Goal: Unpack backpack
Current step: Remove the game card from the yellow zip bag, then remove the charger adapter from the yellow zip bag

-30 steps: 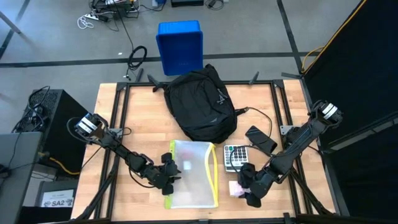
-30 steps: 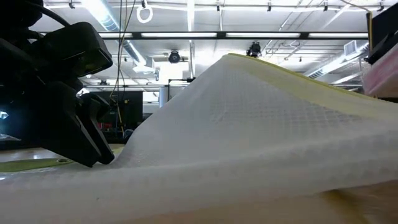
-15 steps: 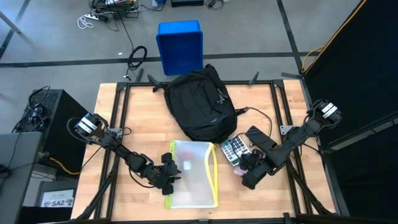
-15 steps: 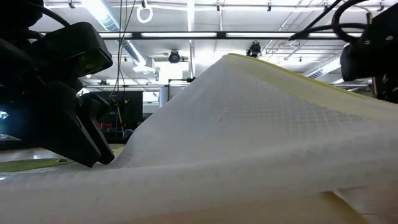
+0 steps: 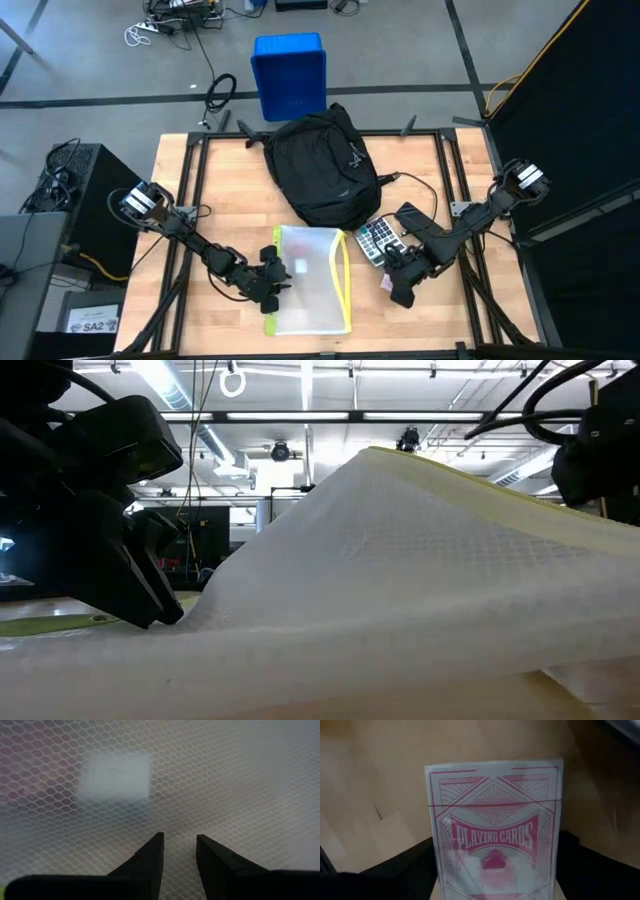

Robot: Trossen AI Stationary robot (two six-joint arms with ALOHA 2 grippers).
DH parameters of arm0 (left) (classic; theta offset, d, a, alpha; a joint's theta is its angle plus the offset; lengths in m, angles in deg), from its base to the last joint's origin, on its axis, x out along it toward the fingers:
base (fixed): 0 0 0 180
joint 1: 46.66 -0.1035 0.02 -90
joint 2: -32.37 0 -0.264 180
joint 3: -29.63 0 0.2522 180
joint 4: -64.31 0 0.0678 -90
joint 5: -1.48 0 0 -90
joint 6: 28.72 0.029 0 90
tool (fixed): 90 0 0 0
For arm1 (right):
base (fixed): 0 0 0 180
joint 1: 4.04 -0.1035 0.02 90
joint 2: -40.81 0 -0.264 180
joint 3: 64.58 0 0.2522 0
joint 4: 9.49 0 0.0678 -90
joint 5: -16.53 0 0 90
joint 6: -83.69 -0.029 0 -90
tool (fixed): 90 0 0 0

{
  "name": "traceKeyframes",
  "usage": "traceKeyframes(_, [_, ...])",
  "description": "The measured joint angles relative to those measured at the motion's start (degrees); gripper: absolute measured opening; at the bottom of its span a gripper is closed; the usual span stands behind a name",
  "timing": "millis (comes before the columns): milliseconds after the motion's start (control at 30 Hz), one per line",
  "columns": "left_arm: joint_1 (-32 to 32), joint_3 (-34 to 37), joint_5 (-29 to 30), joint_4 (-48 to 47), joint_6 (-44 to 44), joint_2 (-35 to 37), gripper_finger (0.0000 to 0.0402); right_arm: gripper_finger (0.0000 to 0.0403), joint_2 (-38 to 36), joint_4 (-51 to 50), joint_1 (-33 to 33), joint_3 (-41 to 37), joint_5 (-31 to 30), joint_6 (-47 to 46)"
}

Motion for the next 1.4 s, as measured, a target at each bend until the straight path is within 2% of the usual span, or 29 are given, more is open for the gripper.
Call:
traceKeyframes(267, [0.00, 0.00, -0.11, 0.00, -0.01, 0.00, 0.0077, 0.0327, 0.08, 0.78, 0.45, -0.06, -3.38, 0.83])
traceKeyframes(500, [0.00, 0.00, -0.15, 0.00, -0.02, 0.00, 0.0073, 0.0364, 0.10, 1.52, 0.47, -0.06, -4.14, 1.10])
traceKeyframes(600, [0.00, 0.00, -0.15, 0.00, -0.02, 0.00, 0.0073, 0.0376, 0.02, 1.69, 0.80, 0.05, -1.33, 2.37])
traceKeyframes(700, [0.00, 0.00, -0.15, 0.00, -0.02, 0.00, 0.0073, 0.0378, -0.39, -2.71, 1.67, 1.83, 6.99, 0.41])
traceKeyframes(833, [0.00, 0.00, -0.15, 0.09, -0.15, -0.02, 0.0073, 0.0361, -2.70, -8.64, 0.80, 5.70, 9.31, -1.74])
traceKeyframes(1000, [0.00, -0.02, -0.24, 0.40, -0.17, -0.05, 0.0073, 0.0328, -6.25, -11.76, -0.56, 10.90, 3.85, 0.77])
traceKeyframes(1100, [0.00, 0.00, -0.35, 0.57, -0.20, -0.09, 0.0073, 0.0311, -7.42, -9.46, -1.52, 13.19, -4.13, 5.70])
traceKeyframes(1200, [-0.02, 0.00, -0.34, 0.69, -0.18, -0.09, 0.0073, 0.0298, -6.94, -1.50, -2.03, 13.35, -13.51, 13.43])
traceKeyframes(1300, [-0.02, 0.00, -0.16, 0.90, -0.17, -0.09, 0.0073, 0.0285, -3.29, 6.61, -0.60, 13.55, -14.39, 21.77])
traceKeyframes(1400, [-0.04, 0.00, -0.03, 0.93, -0.15, -0.09, 0.0073, 0.0271, 2.14, 9.57, 1.69, 13.70, -12.11, 29.06])
